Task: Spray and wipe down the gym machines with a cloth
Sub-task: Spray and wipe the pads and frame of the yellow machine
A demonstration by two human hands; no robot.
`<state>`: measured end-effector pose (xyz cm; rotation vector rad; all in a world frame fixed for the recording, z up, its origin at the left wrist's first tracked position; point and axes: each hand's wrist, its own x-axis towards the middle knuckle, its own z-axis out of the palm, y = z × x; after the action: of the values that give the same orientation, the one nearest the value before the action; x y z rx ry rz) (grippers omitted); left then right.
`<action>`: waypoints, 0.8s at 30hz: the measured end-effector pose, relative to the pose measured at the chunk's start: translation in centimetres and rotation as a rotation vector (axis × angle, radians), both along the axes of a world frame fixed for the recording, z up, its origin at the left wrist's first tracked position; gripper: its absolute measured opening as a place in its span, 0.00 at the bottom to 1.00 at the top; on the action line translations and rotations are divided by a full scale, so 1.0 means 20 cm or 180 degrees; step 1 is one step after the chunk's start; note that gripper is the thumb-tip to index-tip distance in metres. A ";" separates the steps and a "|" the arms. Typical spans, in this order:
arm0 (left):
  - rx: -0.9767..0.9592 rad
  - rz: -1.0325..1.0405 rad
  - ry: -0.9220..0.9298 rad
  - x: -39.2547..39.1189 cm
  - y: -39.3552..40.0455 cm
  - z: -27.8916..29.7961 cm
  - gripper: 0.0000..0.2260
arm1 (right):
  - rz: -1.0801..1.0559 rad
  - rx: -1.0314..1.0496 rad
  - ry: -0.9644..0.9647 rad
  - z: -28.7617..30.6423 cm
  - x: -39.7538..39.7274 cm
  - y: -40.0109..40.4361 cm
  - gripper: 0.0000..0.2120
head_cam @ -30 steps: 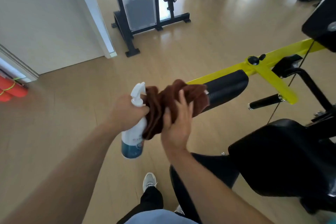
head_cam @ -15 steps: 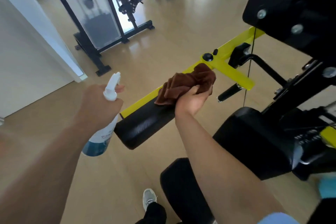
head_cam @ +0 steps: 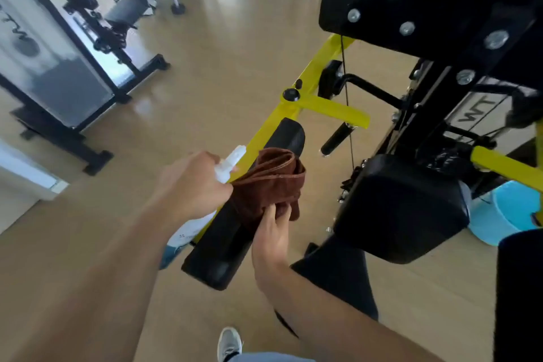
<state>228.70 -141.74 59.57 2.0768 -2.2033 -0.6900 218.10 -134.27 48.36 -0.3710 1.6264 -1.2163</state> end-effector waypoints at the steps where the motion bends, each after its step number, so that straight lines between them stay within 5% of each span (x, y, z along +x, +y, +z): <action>1: 0.0078 -0.0239 -0.0061 0.02 -0.04 -0.05 0.22 | -0.0046 -0.0043 -0.0008 0.04 0.01 -0.02 0.26; 7: 0.0051 -0.0221 0.0473 0.12 -0.11 0.02 0.17 | -0.0560 -0.0141 0.0081 0.09 -0.29 -0.60 0.48; 12: -0.0082 -0.0189 0.1330 0.22 -0.06 0.05 0.10 | -0.0602 -0.0418 0.0111 0.18 -0.35 -0.66 0.14; 16: -0.0046 -0.0267 0.1734 0.32 -0.01 0.02 0.11 | -0.0701 -0.0015 0.0551 0.14 -0.20 -0.51 0.28; 24: -0.0121 -0.0228 0.1757 0.31 0.09 0.02 0.15 | -0.0305 0.0114 0.0276 0.16 0.38 0.25 0.24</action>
<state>234.94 -139.99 59.98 1.5440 -1.9542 -1.0622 225.77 -129.29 51.63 -0.3304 1.7552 -1.2559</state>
